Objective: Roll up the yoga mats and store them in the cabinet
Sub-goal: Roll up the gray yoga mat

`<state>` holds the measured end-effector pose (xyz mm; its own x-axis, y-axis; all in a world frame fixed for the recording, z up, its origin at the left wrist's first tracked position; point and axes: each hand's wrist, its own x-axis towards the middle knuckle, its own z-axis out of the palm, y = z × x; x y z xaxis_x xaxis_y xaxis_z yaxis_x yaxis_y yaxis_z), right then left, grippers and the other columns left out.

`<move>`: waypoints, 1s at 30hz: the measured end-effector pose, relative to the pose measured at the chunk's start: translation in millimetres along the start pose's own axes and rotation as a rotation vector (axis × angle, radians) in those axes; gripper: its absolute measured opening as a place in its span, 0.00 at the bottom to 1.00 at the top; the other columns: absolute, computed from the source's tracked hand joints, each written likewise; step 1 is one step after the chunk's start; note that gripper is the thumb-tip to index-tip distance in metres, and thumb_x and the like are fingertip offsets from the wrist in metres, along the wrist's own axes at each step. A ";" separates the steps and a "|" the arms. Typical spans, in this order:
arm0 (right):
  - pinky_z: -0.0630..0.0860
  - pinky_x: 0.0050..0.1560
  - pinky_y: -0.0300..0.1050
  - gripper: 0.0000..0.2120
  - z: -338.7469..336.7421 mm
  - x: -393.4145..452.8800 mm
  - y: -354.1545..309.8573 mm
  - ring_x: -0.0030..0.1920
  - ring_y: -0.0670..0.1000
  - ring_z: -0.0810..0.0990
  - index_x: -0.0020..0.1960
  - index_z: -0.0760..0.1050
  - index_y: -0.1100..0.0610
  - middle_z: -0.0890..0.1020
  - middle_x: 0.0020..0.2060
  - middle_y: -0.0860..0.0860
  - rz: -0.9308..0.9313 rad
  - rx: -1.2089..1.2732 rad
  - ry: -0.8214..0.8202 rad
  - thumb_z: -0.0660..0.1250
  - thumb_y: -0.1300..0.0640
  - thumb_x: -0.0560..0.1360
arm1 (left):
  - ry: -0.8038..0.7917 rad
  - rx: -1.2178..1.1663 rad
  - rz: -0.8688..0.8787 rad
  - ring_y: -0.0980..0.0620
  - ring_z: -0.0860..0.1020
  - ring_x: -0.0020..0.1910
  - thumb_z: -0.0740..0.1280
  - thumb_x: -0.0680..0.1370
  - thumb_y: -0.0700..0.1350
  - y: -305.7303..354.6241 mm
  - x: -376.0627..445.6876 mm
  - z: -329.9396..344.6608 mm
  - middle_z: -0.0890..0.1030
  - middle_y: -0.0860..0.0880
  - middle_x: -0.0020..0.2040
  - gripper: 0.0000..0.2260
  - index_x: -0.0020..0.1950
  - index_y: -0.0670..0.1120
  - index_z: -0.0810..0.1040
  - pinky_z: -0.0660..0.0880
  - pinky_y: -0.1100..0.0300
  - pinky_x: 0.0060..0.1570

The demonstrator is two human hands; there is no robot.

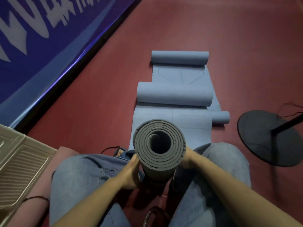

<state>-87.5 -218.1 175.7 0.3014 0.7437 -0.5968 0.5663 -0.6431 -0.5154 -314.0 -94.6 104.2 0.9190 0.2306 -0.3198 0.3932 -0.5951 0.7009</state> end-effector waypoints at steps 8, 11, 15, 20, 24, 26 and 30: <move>0.77 0.40 0.33 0.20 -11.0 -49.3 -37.6 0.44 0.37 0.84 0.49 0.79 0.50 0.86 0.41 0.43 -0.181 0.435 0.143 0.68 0.73 0.67 | 0.563 -0.425 -0.124 0.61 0.77 0.66 0.88 0.60 0.47 44.5 -18.2 1.9 0.79 0.59 0.66 0.46 0.73 0.44 0.69 0.76 0.61 0.62; 0.76 0.42 0.32 0.20 -36.5 -61.9 -66.8 0.45 0.37 0.83 0.51 0.81 0.51 0.87 0.44 0.41 -0.353 0.522 0.148 0.66 0.65 0.62 | 0.675 -0.411 -0.189 0.55 0.80 0.59 0.88 0.59 0.45 70.2 -17.7 -29.8 0.81 0.57 0.57 0.39 0.64 0.48 0.73 0.75 0.72 0.52; 0.78 0.50 0.36 0.29 -75.8 -77.8 -117.8 0.57 0.44 0.84 0.64 0.78 0.52 0.86 0.56 0.45 -0.570 0.472 0.216 0.63 0.77 0.71 | 0.953 -0.408 -0.163 0.58 0.82 0.54 0.87 0.44 0.62 103.7 -40.8 -102.7 0.83 0.57 0.56 0.54 0.67 0.51 0.73 0.79 0.65 0.47; 0.81 0.55 0.46 0.25 -115.9 -97.0 -179.3 0.59 0.48 0.83 0.71 0.72 0.49 0.81 0.64 0.46 -0.755 0.569 0.169 0.66 0.67 0.78 | 1.172 -0.239 0.006 0.58 0.82 0.57 0.88 0.50 0.60 127.3 -87.2 -189.2 0.83 0.59 0.59 0.49 0.68 0.54 0.73 0.80 0.54 0.53; 0.80 0.58 0.50 0.19 -106.4 -94.0 -173.8 0.57 0.45 0.83 0.66 0.75 0.45 0.81 0.63 0.44 -0.698 0.555 0.248 0.69 0.61 0.79 | 1.269 -0.080 0.036 0.68 0.78 0.56 0.88 0.52 0.58 133.9 -137.6 -229.0 0.80 0.65 0.56 0.47 0.67 0.50 0.74 0.76 0.67 0.49; 0.80 0.60 0.55 0.16 -90.0 -87.0 -158.6 0.56 0.45 0.84 0.63 0.77 0.47 0.83 0.60 0.44 -0.640 0.564 0.247 0.69 0.62 0.79 | 1.282 -0.020 -0.044 0.71 0.77 0.53 0.87 0.50 0.58 123.7 -172.9 -232.2 0.79 0.66 0.54 0.47 0.65 0.50 0.75 0.74 0.70 0.47; 0.83 0.56 0.55 0.23 -45.3 -74.4 -125.7 0.55 0.50 0.85 0.58 0.82 0.48 0.85 0.56 0.46 -0.513 0.661 0.179 0.78 0.39 0.67 | 1.228 0.011 -0.246 0.54 0.80 0.61 0.85 0.54 0.63 66.9 -245.4 -205.2 0.80 0.59 0.61 0.50 0.72 0.57 0.70 0.80 0.50 0.57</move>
<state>-146.3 -184.3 312.7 0.2783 0.9537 -0.1138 0.1194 -0.1519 -0.9812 -507.3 -33.0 360.3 0.2437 0.8975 0.3675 0.5633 -0.4394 0.6997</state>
